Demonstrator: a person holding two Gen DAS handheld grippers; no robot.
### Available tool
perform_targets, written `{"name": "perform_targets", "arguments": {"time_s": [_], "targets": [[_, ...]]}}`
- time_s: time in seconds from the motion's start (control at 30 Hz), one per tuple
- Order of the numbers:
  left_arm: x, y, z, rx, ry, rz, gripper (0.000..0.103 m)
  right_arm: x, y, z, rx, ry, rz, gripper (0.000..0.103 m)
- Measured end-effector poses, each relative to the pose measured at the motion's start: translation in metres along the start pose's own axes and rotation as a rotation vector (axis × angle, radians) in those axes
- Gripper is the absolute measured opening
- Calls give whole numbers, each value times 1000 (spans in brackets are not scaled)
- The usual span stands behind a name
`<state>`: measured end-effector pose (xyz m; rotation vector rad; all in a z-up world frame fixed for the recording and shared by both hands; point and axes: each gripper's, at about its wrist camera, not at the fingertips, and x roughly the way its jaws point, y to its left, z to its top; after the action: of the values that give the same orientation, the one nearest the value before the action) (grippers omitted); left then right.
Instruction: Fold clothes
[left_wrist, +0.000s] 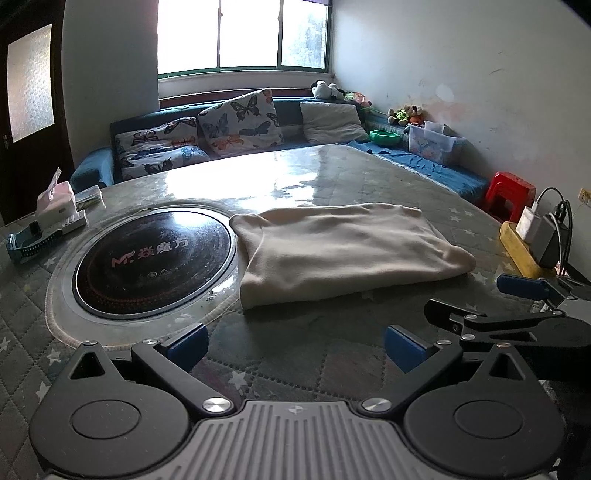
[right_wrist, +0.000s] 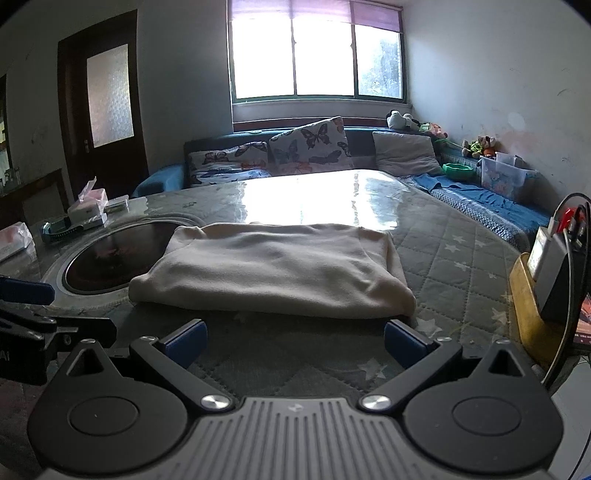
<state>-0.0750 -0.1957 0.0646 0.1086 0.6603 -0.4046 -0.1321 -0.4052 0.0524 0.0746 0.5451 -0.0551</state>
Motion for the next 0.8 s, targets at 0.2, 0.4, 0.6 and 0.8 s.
{"name": "perform_targets", "arguments": {"time_s": [0.2,0.4,0.6,0.8], "targets": [[0,-1,-1,7,2,0,103,-1,2,-1,0,0,8,103],[5,0,-1,11,11,1,103,4,2,-1,3,11,8,103],[12,1,-1,12,24,0,103,12,1,-2,7,30,3,103],[19,2,1,15,38,-3,103,20,0,-2,13,44,5,103]]}}
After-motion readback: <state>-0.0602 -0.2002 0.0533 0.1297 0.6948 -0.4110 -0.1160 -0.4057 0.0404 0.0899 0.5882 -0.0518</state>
